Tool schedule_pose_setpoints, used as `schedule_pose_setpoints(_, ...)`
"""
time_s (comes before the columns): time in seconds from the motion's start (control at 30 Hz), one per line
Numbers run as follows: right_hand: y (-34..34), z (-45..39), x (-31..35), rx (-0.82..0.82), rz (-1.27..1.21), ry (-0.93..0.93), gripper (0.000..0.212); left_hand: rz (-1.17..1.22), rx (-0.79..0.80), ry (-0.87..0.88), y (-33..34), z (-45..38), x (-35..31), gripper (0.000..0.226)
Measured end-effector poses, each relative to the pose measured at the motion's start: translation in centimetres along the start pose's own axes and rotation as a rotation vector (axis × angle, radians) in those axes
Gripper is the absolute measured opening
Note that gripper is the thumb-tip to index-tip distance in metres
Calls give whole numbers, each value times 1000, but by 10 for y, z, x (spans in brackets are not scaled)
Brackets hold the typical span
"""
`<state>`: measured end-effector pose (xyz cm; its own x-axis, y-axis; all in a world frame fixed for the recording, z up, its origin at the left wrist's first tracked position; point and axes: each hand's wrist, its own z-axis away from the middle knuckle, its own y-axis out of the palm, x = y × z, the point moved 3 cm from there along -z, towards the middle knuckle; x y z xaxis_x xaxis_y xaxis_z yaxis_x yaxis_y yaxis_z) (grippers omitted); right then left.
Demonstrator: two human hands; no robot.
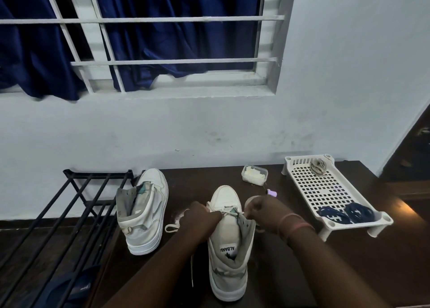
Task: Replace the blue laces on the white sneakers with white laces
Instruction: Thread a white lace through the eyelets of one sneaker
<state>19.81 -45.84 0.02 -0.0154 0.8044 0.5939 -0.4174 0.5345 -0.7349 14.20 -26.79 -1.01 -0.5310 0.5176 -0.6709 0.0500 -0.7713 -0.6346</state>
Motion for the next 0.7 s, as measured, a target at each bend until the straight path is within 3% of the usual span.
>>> schedule_pose_setpoints(0.07, 3, -3, 0, 24, 51, 26, 14, -16, 21, 17, 6, -5, 2, 90)
schedule_pose_setpoints(0.13, -8, -3, 10, -64, 88, -50, 16, -28, 18, 35, 10, -12, 6, 96)
schedule_pose_setpoints(0.2, -31, -1, 16, -255, -266, -106, 21, -16, 14, 34, 7, -7, 3, 94)
schedule_pose_setpoints(0.27, -47, 7, 9, -433, -812, -40, 21, 2, 22, 30, 4, -1, 0, 87)
schedule_pose_setpoints(0.3, -52, 8, 4, -447, -935, 3, 19, 13, 22, 23, 3, 1, -1, 83)
schedule_pose_setpoints(0.4, -41, 4, 0, -262, -360, 122, 26, 34, -4, 26, 5, -1, 1, 90)
schedule_pose_setpoints(0.5, -7, 6, 4, 121, 19, 159, 34, 24, -2, 21, 5, -1, -1, 82)
schedule_pose_setpoints(0.53, -7, 7, 9, 102, 34, 168, 34, 21, 1, 21, 3, 2, -2, 72)
schedule_pose_setpoints(0.6, -20, 5, 10, -58, -172, 209, 29, 9, -8, 24, 1, 3, -2, 52)
schedule_pose_setpoints(0.7, -59, 8, -2, -541, -321, 222, 36, -5, -25, 19, 0, -1, 2, 38)
